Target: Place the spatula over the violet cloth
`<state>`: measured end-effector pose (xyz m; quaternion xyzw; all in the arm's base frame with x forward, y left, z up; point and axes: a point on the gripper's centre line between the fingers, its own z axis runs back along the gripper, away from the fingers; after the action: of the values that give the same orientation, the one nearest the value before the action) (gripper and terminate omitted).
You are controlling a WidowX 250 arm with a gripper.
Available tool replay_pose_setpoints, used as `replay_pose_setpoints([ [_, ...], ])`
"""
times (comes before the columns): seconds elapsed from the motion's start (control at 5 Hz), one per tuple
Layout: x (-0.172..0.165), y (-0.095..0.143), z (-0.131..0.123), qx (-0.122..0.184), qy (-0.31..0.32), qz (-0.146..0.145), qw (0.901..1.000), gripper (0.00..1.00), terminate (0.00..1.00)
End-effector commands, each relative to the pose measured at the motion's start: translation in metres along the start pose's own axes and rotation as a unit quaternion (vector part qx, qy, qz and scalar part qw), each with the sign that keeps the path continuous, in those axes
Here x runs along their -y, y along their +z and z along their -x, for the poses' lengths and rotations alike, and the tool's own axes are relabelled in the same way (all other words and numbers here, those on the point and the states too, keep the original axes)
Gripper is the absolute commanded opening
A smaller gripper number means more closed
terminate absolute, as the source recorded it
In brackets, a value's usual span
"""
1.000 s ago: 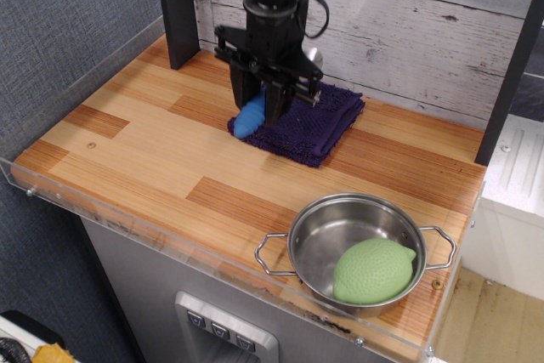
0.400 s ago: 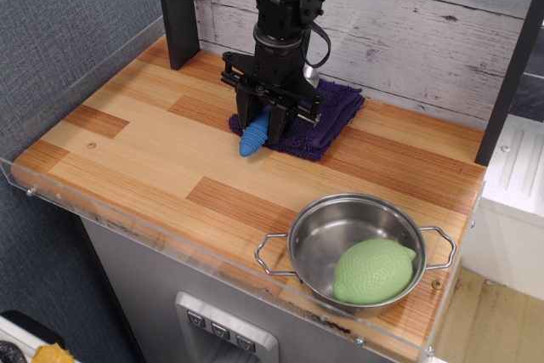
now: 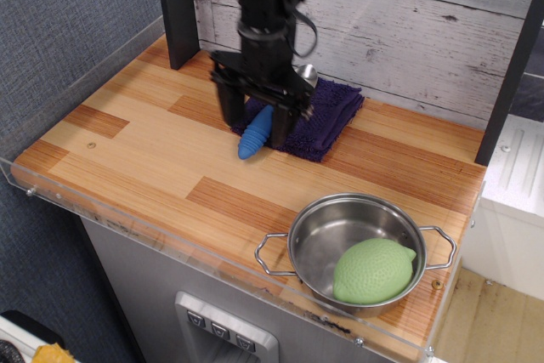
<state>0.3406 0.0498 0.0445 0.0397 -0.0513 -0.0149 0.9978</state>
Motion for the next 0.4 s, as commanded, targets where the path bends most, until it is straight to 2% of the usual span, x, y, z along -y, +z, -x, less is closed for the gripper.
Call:
replay_pose_setpoints([
  [0.0, -0.03, 0.092, 0.039, 0.057, 0.029, 0.022, 0.9977, 1.0, 0.0],
  [0.2, -0.037, 0.097, 0.063, 0.038, 0.029, 0.036, 0.9982, 1.0, 0.0],
])
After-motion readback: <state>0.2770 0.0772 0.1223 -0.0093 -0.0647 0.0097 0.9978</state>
